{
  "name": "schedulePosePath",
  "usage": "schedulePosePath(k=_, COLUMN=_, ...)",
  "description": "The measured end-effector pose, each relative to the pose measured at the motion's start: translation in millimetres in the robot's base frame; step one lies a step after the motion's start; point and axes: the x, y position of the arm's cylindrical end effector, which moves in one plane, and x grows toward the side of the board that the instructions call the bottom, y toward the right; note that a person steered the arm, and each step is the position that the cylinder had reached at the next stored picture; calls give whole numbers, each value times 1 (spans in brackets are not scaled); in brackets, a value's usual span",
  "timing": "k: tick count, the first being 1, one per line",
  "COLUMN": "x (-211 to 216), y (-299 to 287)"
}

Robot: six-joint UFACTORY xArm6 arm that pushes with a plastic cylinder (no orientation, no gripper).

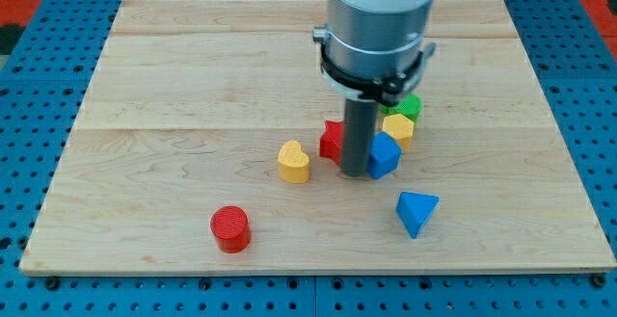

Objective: Slide the red star closer to red circle

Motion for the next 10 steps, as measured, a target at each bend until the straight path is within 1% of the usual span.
schedulePosePath(k=1, x=-13, y=-26)
schedulePosePath(k=2, x=-39, y=-80)
schedulePosePath(k=3, x=-43, y=-53)
schedulePosePath(k=4, x=-42, y=-41)
schedulePosePath(k=5, x=-40, y=-49)
schedulePosePath(k=6, x=-40, y=-15)
schedulePosePath(k=7, x=-27, y=9)
schedulePosePath(k=8, x=-49, y=53)
schedulePosePath(k=9, x=-85, y=41)
schedulePosePath(k=10, x=-80, y=-19)
